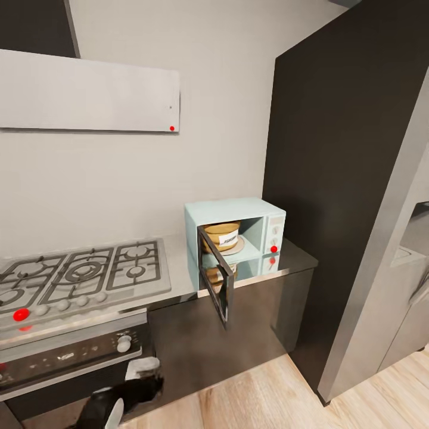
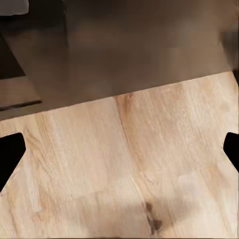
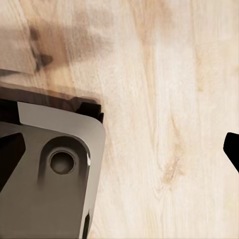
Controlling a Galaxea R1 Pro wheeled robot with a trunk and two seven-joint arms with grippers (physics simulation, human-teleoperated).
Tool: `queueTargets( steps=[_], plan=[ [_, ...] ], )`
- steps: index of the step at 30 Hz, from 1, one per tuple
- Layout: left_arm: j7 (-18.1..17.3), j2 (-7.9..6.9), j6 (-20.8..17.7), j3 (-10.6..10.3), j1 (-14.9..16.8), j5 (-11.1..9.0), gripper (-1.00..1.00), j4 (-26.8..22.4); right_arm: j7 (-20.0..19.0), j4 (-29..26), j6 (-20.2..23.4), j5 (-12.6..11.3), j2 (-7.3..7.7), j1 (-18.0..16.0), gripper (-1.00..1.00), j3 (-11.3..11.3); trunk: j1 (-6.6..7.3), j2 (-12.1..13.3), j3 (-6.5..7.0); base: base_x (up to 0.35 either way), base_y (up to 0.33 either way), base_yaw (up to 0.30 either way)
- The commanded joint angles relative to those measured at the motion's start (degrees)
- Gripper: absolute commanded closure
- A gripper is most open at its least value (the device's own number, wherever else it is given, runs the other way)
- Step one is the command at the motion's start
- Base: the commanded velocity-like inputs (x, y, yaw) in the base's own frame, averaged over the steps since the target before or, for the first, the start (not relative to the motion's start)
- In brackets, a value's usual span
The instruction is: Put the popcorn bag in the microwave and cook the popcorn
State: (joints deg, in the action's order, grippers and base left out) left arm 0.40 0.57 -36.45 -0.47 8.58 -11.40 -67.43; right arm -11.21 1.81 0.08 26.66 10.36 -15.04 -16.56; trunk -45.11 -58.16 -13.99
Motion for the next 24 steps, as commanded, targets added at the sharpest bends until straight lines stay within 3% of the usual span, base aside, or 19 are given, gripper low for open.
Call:
queueTargets(
  steps=[1, 4, 9, 11, 13, 17, 24],
  plan=[
    [0.0, -0.01, -1.4, 0.0, 1.7, -0.2, -1.0, -0.9, -0.1, 0.1, 0.0, 0.5, 0.09, -0.1, -1.0, -0.5, -0.01, -0.1, -0.09, 0.0, 0.0, 0.0],
    [0.0, -0.04, -3.0, 0.0, 6.4, -0.1, -1.0, -2.7, -0.1, 0.1, 0.0, 0.5, 0.12, -0.1, -1.0, -0.5, -0.01, -0.1, -0.09, 0.0, 0.0, 0.0],
    [-1.3, 0.18, -3.0, -0.8, 8.9, -0.1, -1.0, -10.9, -0.1, 0.0, 0.1, 0.5, 0.33, -0.1, -1.0, -0.5, -0.01, -0.1, -0.09, 0.0, 0.0, 0.0],
    [-3.6, 0.34, -2.7, -3.0, 9.0, -0.1, -1.0, -12.1, -0.1, 0.0, 0.1, 0.5, 0.35, -0.1, -1.0, -0.5, -0.01, -0.1, -0.09, 0.0, 0.0, 0.0],
    [-6.2, 0.15, -1.2, -7.3, 9.0, -0.1, -1.0, -13.0, -0.1, 0.0, 0.1, 0.5, 0.26, -0.1, -1.0, -0.4, -0.01, -0.1, -0.09, 0.0, 0.0, 0.0],
    [-7.6, -0.73, 2.0, -11.7, 9.0, 0.2, -1.0, -13.9, -0.1, 0.0, 0.0, 0.4, 0.27, -0.1, -1.0, -0.5, -0.01, -0.1, -0.09, 0.0, 0.0, 0.0],
    [-7.7, -1.23, 2.4, -12.3, 9.0, 1.1, -1.0, -14.1, 0.0, 0.0, -0.7, 0.0, 0.26, -0.1, -1.0, -0.7, -0.01, -0.1, -0.09, 0.0, 0.0, 0.0]
  ],
)
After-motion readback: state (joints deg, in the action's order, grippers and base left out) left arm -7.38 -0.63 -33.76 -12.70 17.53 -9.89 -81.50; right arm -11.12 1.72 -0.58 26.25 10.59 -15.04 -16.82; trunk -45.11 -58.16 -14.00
